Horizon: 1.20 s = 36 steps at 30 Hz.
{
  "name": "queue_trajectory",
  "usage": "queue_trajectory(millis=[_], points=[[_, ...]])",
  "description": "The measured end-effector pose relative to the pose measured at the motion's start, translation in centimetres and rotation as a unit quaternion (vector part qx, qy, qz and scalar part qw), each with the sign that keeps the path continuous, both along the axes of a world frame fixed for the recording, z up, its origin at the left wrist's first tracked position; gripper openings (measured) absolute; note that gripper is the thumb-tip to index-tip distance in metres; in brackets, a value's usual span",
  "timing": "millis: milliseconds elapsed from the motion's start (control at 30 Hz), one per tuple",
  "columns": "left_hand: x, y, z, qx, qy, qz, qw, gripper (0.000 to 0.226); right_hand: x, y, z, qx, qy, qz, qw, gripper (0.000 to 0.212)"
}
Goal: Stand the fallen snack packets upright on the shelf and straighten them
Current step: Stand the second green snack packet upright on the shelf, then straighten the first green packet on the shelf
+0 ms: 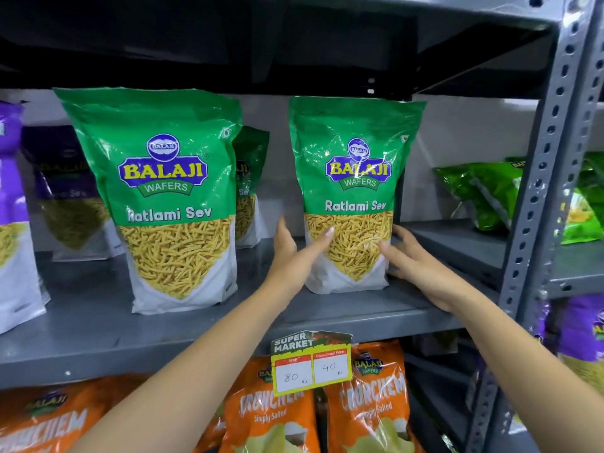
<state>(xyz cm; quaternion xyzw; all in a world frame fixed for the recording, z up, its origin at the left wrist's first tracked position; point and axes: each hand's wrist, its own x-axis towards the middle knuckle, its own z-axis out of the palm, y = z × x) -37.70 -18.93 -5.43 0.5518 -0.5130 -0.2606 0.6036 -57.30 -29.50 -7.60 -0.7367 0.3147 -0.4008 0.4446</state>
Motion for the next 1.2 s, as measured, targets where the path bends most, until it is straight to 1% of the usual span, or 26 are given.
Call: queue_trajectory(millis=[33, 67, 100, 133, 167, 233, 267, 333, 467, 667, 733, 767, 800, 833, 867, 900, 933, 967, 1000, 1033, 1067, 1100, 1133, 1167, 1200], points=[[0.3, 0.2, -0.1, 0.054, -0.026, -0.005, 0.998, 0.115, -0.2, -0.1, -0.1, -0.004, 0.026, 0.014, 1.000, 0.106], [0.4, 0.3, -0.2, 0.096, -0.059, -0.011, 0.994, 0.126, -0.3, -0.2, -0.2, -0.015, 0.048, 0.023, 0.998, 0.106], [0.5, 0.3, -0.2, 0.121, -0.089, -0.020, 0.988, 0.133, -0.2, -0.2, -0.2, -0.030, 0.061, 0.026, 0.997, 0.102], [0.4, 0.2, -0.4, 0.132, -0.110, -0.033, 0.985, 0.135, -0.1, -0.2, -0.2, -0.041, 0.067, 0.026, 0.997, 0.095], [0.3, 0.0, -0.5, 0.132, -0.122, -0.046, 0.983, 0.133, 0.0, -0.1, -0.1, -0.046, 0.065, 0.024, 0.997, 0.091], [-0.2, -0.5, -0.7, 0.121, -0.138, -0.051, 0.982, 0.119, 0.0, -0.2, -0.1, -0.047, 0.057, 0.021, 0.997, 0.088], [-0.4, -0.7, -0.7, 0.115, -0.137, -0.048, 0.983, 0.113, -0.1, -0.3, -0.1, -0.047, 0.057, 0.021, 0.997, 0.088], [-0.8, -1.2, -0.6, 0.105, -0.129, -0.051, 0.985, 0.107, -0.6, -0.6, -0.2, -0.046, 0.057, 0.020, 0.997, 0.087], [-1.4, -1.9, -0.8, 0.110, -0.137, -0.057, 0.983, 0.109, -1.6, -0.6, 0.1, -0.051, 0.048, 0.018, 0.997, 0.081], [-2.0, -2.7, -1.0, 0.108, -0.131, -0.056, 0.984, 0.116, -2.6, -0.7, 0.0, -0.052, 0.047, 0.017, 0.997, 0.081], [-2.0, -2.5, -1.0, 0.110, -0.131, -0.054, 0.984, 0.118, -2.6, -0.7, -0.2, -0.052, 0.055, 0.011, 0.997, 0.088], [-2.1, -2.2, -0.9, 0.110, -0.135, -0.053, 0.983, 0.120, -2.7, -0.7, -0.3, -0.054, 0.063, 0.006, 0.997, 0.099], [-2.1, -1.7, -0.7, 0.115, -0.142, -0.048, 0.982, 0.122, -2.8, -0.6, -0.3, -0.057, 0.071, -0.005, 0.996, 0.114], [-2.2, -0.9, -0.6, 0.120, -0.156, -0.036, 0.980, 0.124, -2.9, -0.3, -0.3, -0.066, 0.076, -0.028, 0.994, 0.130], [-2.1, 0.0, -0.5, 0.117, -0.181, -0.014, 0.976, 0.124, -3.0, 0.3, -0.1, -0.083, 0.067, -0.060, 0.992, 0.141], [-1.9, 1.0, -0.6, 0.090, -0.209, 0.016, 0.974, 0.118, -3.0, 0.9, 0.2, -0.113, 0.038, -0.094, 0.988, 0.147], [-1.5, 2.1, -0.8, 0.030, -0.230, 0.055, 0.971, 0.103, -2.8, 1.8, 0.6, -0.157, -0.011, -0.127, 0.979, 0.146], [-1.1, 3.6, -0.9, -0.059, -0.240, 0.101, 0.964, 0.080, -2.4, 2.9, 1.1, -0.209, -0.068, -0.159, 0.963, 0.141], [-0.6, 5.0, -0.8, -0.155, -0.240, 0.150, 0.947, 0.056, -1.7, 4.2, 1.7, -0.258, -0.127, -0.184, 0.940, 0.130], [-0.1, 6.6, -0.6, -0.240, -0.232, 0.198, 0.922, 0.038, -0.7, 5.4, 2.4, -0.300, -0.180, -0.201, 0.915, 0.113], [0.8, 7.9, -0.3, -0.310, -0.219, 0.243, 0.893, 0.029, 0.8, 6.7, 3.2, -0.331, -0.218, -0.203, 0.895, 0.095], [1.8, 8.9, 0.0, -0.364, -0.205, 0.287, 0.862, 0.028, 2.6, 7.8, 3.8, -0.348, -0.235, -0.197, 0.886, 0.080], [3.1, 9.7, 0.2, -0.400, -0.192, 0.327, 0.834, 0.031, 4.7, 8.8, 4.2, -0.348, -0.232, -0.181, 0.890, 0.070], [4.7, 10.1, 0.2, -0.413, -0.178, 0.364, 0.816, 0.036, 7.0, 9.6, 4.4, -0.336, -0.212, -0.158, 0.904, 0.066], [6.6, 10.2, 0.2, -0.401, -0.165, 0.397, 0.809, 0.043, 9.4, 10.4, 4.4, -0.313, -0.177, -0.125, 0.925, 0.070]])
